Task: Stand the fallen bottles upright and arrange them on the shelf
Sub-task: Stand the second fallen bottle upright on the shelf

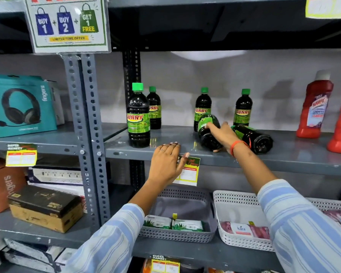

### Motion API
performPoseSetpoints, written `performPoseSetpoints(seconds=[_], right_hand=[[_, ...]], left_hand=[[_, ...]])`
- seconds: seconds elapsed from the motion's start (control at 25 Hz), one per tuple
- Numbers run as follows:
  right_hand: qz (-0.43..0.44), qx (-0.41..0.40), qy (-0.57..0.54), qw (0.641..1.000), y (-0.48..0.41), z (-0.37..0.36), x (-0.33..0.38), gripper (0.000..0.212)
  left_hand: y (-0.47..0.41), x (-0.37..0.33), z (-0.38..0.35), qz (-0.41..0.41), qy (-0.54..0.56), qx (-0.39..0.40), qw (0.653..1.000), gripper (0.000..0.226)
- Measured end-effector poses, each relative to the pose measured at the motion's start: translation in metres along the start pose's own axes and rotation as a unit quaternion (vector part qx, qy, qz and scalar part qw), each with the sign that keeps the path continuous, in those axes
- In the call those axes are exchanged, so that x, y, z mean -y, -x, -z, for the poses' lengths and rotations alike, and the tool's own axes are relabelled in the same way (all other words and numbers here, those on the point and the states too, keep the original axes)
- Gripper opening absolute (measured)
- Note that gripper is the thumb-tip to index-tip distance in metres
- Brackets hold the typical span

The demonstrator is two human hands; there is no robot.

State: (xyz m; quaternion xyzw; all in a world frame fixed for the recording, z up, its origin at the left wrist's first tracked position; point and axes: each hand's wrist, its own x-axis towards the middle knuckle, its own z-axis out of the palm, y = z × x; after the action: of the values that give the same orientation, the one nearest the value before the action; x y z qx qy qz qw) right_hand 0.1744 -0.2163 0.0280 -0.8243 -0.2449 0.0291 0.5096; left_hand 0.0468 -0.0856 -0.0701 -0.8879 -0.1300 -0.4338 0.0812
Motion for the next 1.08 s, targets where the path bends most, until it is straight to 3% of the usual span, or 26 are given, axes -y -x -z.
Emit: performPoseSetpoints(seconds=[0.16,0.24,0.36,0.52,0.6,0.72,0.88,0.96,1.08], right_hand=[[0.098,-0.045,-0.030,0.994,-0.007,-0.009,-0.016,0.098],[0.125,-0.053,-0.032,0.990,-0.009,-0.007,-0.022,0.098],[0.150,-0.029,-0.062,0.986,-0.005,0.002,-0.024,0.072],[0.104,0.037,-0.099,0.989,-0.006,0.010,-0.027,0.042],[0.096,0.019,-0.077,0.992,-0.007,0.009,-0.031,0.043],[0.111,-0.032,-0.013,0.993,-0.008,0.004,-0.031,0.068],[0.115,0.024,-0.024,0.993,-0.010,0.002,-0.031,0.036],[0.114,0.022,-0.027,0.993,-0.008,0.005,-0.032,0.047],[0.115,-0.032,0.049,0.992,-0.007,-0.001,-0.033,0.084]], left_hand=[[0.000,0.001,-0.003,-0.005,-0.002,-0.030,1.000,0.056],[-0.001,0.002,-0.004,-0.002,0.005,-0.040,0.999,0.055],[-0.002,0.001,-0.006,0.002,0.007,-0.047,0.999,0.054],[0.000,0.000,-0.008,0.010,0.006,-0.048,0.999,0.055],[0.000,0.000,-0.008,0.014,0.005,-0.049,0.999,0.055],[0.000,-0.001,-0.009,0.015,0.000,-0.051,0.999,0.054],[0.000,-0.002,-0.009,0.019,0.003,-0.047,0.999,0.055],[-0.001,-0.001,-0.010,0.020,0.008,-0.043,0.999,0.055],[-0.001,-0.001,-0.010,0.023,0.007,-0.044,0.999,0.055]])
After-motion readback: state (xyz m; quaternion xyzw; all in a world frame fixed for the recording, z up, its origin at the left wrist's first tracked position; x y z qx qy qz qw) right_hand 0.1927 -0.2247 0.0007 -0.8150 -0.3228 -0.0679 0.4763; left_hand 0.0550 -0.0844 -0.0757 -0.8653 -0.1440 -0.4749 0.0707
